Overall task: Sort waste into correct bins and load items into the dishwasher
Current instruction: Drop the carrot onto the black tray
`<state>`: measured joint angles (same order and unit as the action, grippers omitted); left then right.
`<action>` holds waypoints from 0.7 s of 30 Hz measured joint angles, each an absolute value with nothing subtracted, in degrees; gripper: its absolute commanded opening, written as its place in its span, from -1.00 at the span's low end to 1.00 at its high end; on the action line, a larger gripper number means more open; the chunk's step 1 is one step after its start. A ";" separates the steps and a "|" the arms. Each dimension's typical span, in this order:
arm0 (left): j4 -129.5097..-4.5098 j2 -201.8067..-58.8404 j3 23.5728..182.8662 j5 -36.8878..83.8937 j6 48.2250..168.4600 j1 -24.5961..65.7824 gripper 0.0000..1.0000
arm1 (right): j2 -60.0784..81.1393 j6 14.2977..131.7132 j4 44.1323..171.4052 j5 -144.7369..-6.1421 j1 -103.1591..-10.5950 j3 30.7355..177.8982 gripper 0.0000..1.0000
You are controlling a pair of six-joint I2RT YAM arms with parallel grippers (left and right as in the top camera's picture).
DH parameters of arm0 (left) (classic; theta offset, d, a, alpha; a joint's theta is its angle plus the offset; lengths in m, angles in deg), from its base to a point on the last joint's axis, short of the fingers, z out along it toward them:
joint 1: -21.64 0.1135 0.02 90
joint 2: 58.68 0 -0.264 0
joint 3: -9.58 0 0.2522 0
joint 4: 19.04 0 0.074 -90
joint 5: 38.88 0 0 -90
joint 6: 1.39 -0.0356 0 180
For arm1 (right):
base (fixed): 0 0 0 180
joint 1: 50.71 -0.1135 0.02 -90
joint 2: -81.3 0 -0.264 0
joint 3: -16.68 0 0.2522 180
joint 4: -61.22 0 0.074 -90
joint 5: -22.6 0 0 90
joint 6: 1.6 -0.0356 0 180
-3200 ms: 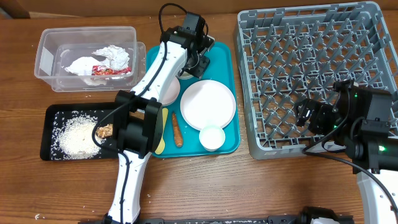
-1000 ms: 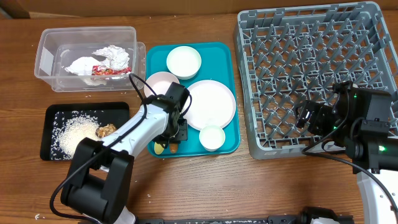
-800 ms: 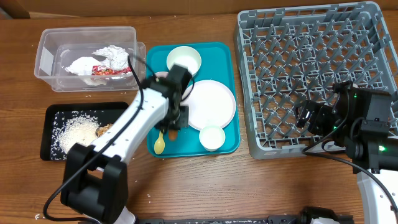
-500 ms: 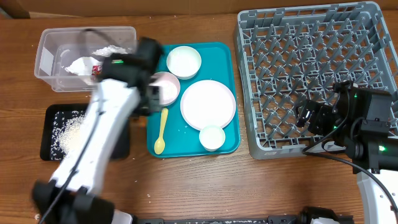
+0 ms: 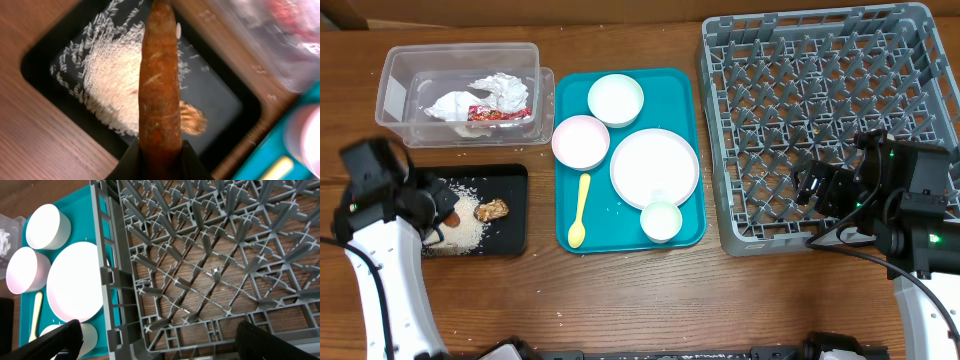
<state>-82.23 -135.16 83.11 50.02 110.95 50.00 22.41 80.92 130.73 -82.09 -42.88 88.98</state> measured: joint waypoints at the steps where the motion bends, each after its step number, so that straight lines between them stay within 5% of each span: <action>1: -79.63 -135.78 80.95 49.34 111.17 51.14 -0.91 | 22.41 80.94 130.75 -82.16 -42.86 88.98 1.00; 8: -67.04 -143.01 72.58 46.45 112.68 52.91 -0.89 | 22.41 80.94 130.77 -82.16 -42.88 88.98 1.00; 11: -66.71 -146.68 72.38 45.58 112.59 52.91 -0.53 | 22.41 80.94 130.75 -82.20 -42.88 88.98 1.00; 15: -66.45 -149.74 72.31 45.08 112.57 52.91 -0.46 | 22.41 80.94 130.77 -82.23 -42.88 88.98 1.00; 21: -69.47 -150.22 72.95 43.76 110.78 52.91 0.03 | 22.41 80.94 130.75 -82.23 -42.88 88.98 1.00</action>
<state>-69.47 -150.22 72.95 43.76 110.78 52.91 22.41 80.94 130.75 -82.23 -42.88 88.98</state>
